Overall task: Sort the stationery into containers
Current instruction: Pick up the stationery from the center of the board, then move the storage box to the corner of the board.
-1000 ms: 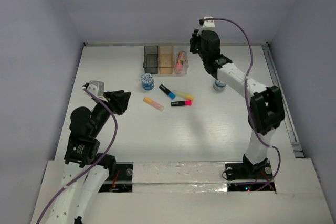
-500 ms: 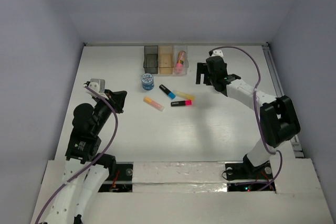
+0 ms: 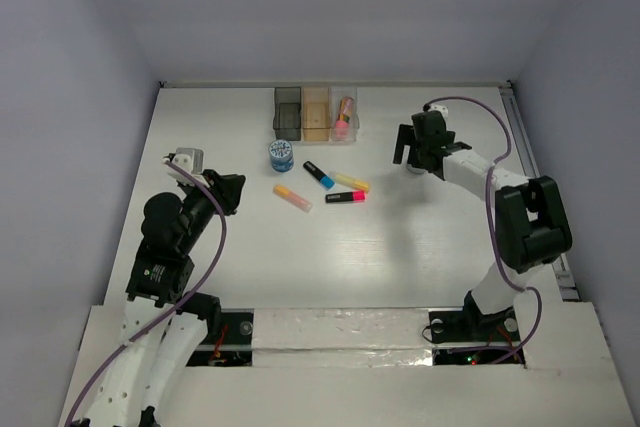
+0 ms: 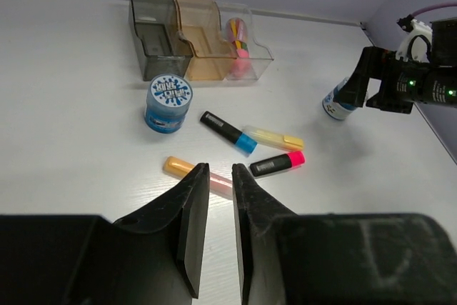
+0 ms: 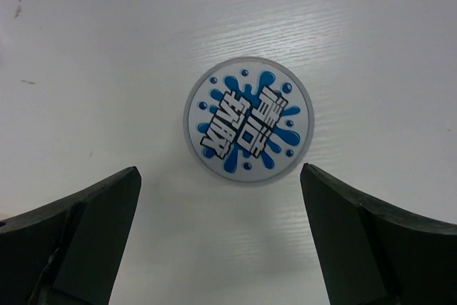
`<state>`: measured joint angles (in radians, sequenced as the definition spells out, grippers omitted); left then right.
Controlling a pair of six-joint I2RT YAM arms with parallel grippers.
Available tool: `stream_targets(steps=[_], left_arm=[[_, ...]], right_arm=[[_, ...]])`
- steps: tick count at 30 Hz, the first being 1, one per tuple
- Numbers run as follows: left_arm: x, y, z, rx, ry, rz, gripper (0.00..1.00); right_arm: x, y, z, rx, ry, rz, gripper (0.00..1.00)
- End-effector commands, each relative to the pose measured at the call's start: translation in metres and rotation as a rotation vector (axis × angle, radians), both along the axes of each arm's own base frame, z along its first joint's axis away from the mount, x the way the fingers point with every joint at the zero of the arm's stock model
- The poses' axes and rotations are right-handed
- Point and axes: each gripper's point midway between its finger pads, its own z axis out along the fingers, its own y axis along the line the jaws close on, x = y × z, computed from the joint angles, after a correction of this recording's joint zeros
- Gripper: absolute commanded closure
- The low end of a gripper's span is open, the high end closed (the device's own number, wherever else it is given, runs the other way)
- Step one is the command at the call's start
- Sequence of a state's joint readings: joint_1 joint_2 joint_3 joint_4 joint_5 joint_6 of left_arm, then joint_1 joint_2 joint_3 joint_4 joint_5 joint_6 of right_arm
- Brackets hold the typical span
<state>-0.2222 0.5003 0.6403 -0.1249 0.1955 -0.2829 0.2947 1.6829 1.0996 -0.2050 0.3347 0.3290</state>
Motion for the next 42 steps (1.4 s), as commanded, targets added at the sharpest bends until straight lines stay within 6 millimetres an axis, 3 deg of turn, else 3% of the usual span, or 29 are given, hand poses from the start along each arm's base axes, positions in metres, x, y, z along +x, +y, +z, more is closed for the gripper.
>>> stream_targets(steps=[1,9,13,15,16,19,20,22,23,25,26,27,29,30,31,34,35,38,42], left_arm=[[-0.002,-0.002,0.026,-0.02,-0.072,-0.018,0.83],[0.0,-0.006,0.022,-0.019,-0.053,-0.034,0.8],[0.001,-0.007,0.021,-0.02,-0.048,-0.037,0.8],[0.002,-0.008,0.021,-0.019,-0.049,-0.042,0.8],[0.002,-0.008,0.021,-0.022,-0.047,-0.046,0.8],[0.005,-0.011,0.021,-0.021,-0.043,-0.06,0.8],[0.007,-0.012,0.019,-0.02,-0.037,-0.063,0.8],[0.008,-0.015,0.02,-0.022,-0.035,-0.074,0.79],[0.009,-0.015,0.017,-0.019,-0.025,-0.075,0.79],[0.01,-0.015,0.016,-0.016,-0.019,-0.074,0.78],[0.01,-0.014,0.016,-0.014,-0.019,-0.071,0.78],[0.01,-0.014,0.015,-0.014,-0.016,-0.071,0.78],[0.012,-0.014,0.013,-0.013,-0.01,-0.069,0.78],[0.013,-0.015,0.011,-0.011,-0.002,-0.069,0.78],[0.014,-0.015,0.01,-0.01,0.002,-0.069,0.77],[0.014,-0.016,0.01,-0.01,0.006,-0.074,0.77],[0.014,-0.015,0.01,-0.01,0.004,-0.071,0.77],[0.015,-0.013,0.009,-0.01,0.004,-0.056,0.77],[0.017,-0.009,0.007,-0.009,0.014,-0.027,0.77]], right_arm=[[0.03,0.001,0.015,0.039,-0.067,-0.001,0.0],[0.054,-0.01,0.016,-0.004,-0.079,-0.031,0.04],[0.057,-0.009,0.007,-0.012,-0.056,-0.031,0.24],[0.057,-0.008,0.012,0.004,-0.081,-0.031,0.51],[0.054,-0.007,0.012,0.015,-0.084,-0.025,0.53],[0.054,0.027,0.048,0.066,-0.174,0.084,0.57],[0.055,0.05,0.071,0.082,-0.208,0.153,0.56],[0.059,0.072,0.095,0.095,-0.249,0.21,0.56],[0.067,0.088,0.125,0.118,-0.308,0.251,0.56],[0.076,0.116,0.139,0.146,-0.336,0.31,0.56],[0.086,0.13,0.168,0.175,-0.395,0.341,0.56],[0.095,0.142,0.16,0.179,-0.383,0.361,0.56],[0.106,0.163,0.168,0.207,-0.405,0.406,0.56],[0.113,0.178,0.191,0.224,-0.459,0.431,0.56],[0.123,0.192,0.174,0.224,-0.442,0.45,0.56],[0.141,0.22,0.191,0.272,-0.528,0.516,0.56],[0.15,0.227,0.171,0.275,-0.509,0.524,0.56],[0.175,0.245,0.173,0.284,-0.572,0.525,0.56],[0.199,0.254,0.171,0.264,-0.62,0.531,0.56]])
